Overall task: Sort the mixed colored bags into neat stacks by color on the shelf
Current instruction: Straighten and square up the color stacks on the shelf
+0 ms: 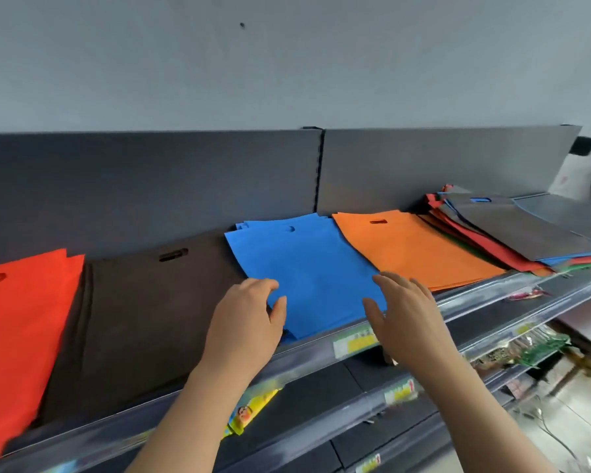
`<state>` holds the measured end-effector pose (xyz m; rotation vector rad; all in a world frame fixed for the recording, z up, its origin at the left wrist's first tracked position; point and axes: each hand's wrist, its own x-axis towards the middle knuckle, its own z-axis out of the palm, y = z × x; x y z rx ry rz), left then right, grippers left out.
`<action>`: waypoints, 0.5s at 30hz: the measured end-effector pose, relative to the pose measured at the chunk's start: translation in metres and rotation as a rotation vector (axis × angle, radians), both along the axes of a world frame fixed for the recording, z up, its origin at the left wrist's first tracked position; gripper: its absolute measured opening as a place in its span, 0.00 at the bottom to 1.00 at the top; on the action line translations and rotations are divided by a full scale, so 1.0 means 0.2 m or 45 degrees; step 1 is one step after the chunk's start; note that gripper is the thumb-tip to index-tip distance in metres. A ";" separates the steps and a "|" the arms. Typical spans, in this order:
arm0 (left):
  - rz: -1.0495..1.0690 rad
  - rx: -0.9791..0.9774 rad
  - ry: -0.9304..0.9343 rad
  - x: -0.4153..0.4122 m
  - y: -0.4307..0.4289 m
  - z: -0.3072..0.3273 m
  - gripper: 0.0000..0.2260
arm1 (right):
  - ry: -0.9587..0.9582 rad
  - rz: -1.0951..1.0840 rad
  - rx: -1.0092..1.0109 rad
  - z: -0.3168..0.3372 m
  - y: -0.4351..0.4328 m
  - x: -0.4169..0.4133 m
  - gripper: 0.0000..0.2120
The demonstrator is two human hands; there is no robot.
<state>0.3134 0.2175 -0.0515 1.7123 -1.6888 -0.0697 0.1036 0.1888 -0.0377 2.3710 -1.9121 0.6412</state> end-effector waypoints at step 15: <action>-0.198 0.058 -0.121 -0.96 -0.66 -0.04 0.16 | 0.028 -0.196 0.041 -0.05 -0.50 -0.94 0.19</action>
